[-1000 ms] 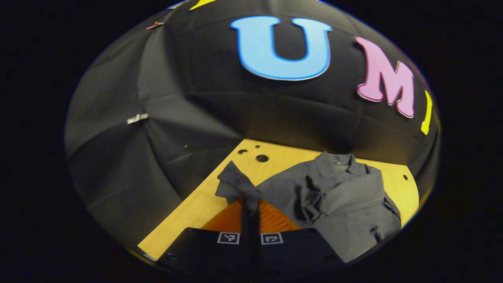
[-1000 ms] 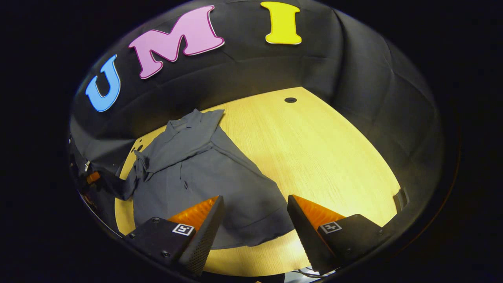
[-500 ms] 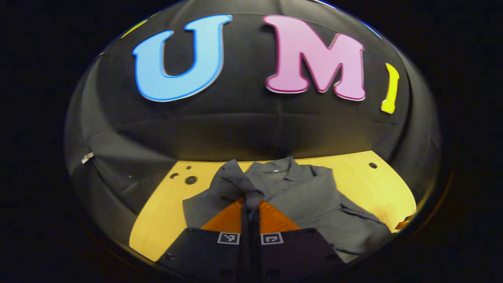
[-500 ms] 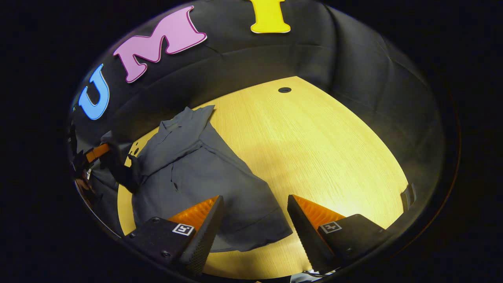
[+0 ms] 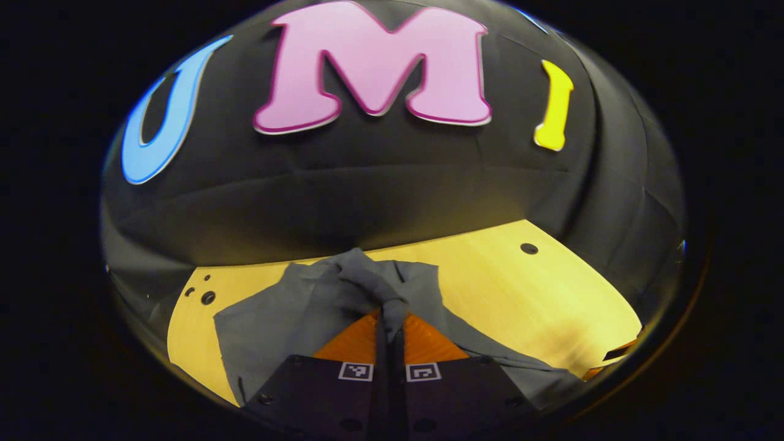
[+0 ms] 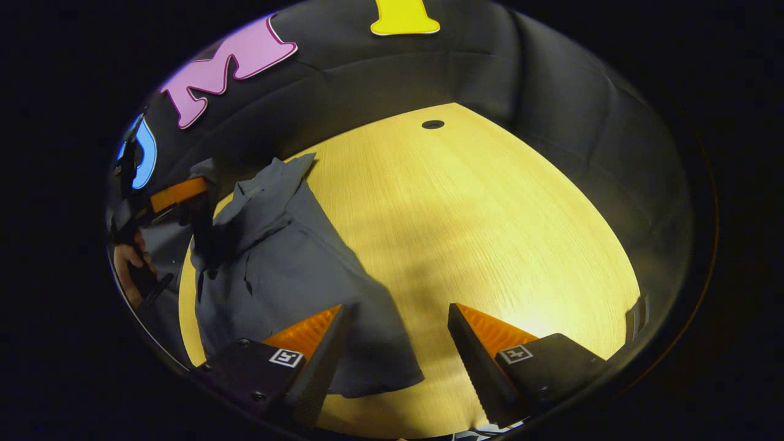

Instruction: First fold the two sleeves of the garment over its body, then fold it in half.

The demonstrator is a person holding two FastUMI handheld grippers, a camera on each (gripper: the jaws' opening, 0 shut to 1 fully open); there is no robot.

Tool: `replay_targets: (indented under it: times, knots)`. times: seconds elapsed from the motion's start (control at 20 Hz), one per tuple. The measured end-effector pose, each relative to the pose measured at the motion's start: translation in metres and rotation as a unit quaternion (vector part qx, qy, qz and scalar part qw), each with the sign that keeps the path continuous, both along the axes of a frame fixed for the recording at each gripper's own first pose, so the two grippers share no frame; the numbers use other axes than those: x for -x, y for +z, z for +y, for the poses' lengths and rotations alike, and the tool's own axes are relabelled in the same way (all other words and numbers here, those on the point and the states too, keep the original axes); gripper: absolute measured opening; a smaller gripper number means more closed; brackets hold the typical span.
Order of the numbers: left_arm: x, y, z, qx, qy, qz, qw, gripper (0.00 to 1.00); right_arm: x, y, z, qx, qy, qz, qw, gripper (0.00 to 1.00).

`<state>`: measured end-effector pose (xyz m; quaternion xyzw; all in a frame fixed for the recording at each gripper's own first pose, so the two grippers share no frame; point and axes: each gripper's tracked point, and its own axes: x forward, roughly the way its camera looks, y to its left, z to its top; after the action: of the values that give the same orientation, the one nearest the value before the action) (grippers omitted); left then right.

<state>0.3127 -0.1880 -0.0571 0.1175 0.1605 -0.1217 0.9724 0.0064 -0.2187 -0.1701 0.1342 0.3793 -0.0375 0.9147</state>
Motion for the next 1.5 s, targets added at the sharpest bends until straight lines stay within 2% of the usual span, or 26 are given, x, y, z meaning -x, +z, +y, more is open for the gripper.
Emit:
replay_targets:
  times: [0.15, 0.45, 0.65, 0.75, 0.9, 1.0, 1.2, 1.3, 1.5]
  knots:
    - [-0.009, -0.022, -0.031, 0.003, -0.020, 0.021, 1.000, 0.05, 0.002, -0.006, -0.002, -0.002, 0.010, 0.008, 1.000, 0.99]
    - [-0.021, -0.064, -0.052, 0.000, -0.022, 0.074, 0.997, 0.07, 0.007, -0.013, -0.004, -0.009, 0.008, 0.019, 1.000, 0.99]
    - [-0.016, -0.066, -0.055, 0.035, -0.030, 0.087, 0.995, 0.25, 0.009, -0.014, -0.002, -0.006, 0.010, 0.023, 1.000, 0.99]
    - [-0.008, -0.058, -0.050, 0.045, -0.030, 0.077, 0.996, 0.52, 0.012, -0.017, 0.005, -0.011, 0.017, 0.027, 0.999, 0.99]
    - [0.017, -0.046, -0.021, 0.059, -0.017, 0.066, 0.996, 0.91, 0.015, -0.023, 0.025, -0.028, 0.043, 0.042, 0.998, 0.99]
    - [0.043, -0.046, 0.010, 0.070, -0.003, 0.067, 0.995, 0.97, 0.017, -0.029, 0.031, -0.019, 0.057, 0.051, 0.997, 0.99]
    - [0.105, -0.064, 0.101, 0.057, 0.047, 0.073, 0.995, 0.97, 0.020, -0.038, 0.032, 0.009, 0.069, 0.062, 0.996, 0.99]
    - [0.137, -0.078, 0.148, 0.044, 0.078, 0.080, 0.993, 0.96, 0.026, -0.046, 0.039, 0.004, 0.072, 0.076, 0.995, 0.99]
    - [0.202, -0.114, 0.229, 0.044, 0.149, 0.111, 0.982, 0.96, 0.027, -0.051, 0.058, 0.001, 0.072, 0.087, 0.994, 0.99]
